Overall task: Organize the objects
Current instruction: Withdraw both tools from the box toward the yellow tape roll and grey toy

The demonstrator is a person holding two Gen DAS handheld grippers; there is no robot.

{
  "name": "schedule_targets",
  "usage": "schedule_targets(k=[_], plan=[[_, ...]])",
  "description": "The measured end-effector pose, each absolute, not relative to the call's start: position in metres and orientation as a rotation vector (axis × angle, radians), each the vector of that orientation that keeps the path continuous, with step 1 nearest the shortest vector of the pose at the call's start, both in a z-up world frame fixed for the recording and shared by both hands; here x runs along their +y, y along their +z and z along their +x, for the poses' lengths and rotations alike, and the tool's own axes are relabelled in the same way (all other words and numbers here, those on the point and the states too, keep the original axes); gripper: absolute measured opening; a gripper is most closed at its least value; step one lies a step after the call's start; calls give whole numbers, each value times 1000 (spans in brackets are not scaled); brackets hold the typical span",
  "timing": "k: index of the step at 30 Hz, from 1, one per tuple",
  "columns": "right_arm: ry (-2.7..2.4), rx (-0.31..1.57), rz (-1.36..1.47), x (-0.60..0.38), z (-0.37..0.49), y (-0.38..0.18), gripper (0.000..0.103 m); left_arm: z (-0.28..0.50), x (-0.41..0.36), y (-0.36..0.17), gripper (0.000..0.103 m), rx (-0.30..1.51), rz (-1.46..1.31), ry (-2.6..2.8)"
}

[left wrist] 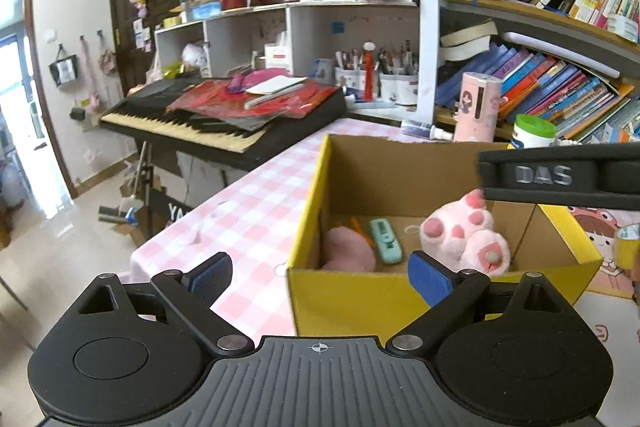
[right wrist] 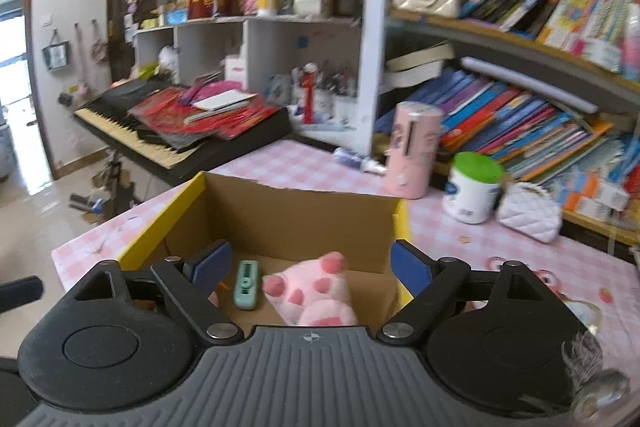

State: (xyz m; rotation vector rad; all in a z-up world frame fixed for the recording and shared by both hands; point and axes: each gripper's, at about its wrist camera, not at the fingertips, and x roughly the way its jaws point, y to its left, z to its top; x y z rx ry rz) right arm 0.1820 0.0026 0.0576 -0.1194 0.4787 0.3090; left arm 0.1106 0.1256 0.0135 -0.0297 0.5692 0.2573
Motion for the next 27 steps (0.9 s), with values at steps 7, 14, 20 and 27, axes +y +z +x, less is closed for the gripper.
schedule_targets(k=[7, 14, 20, 27], plan=[[185, 465, -150, -2, 143, 47, 90, 85, 134, 10, 96, 594, -48, 292], [90, 545, -146, 0, 108, 27, 97, 56, 140, 3, 99, 632, -33, 364], [57, 590, -214, 8, 79, 11, 101, 31, 145, -2, 99, 663, -26, 395], [78, 629, -247, 17, 50, 1, 103, 7, 145, -6, 100, 685, -2, 398]])
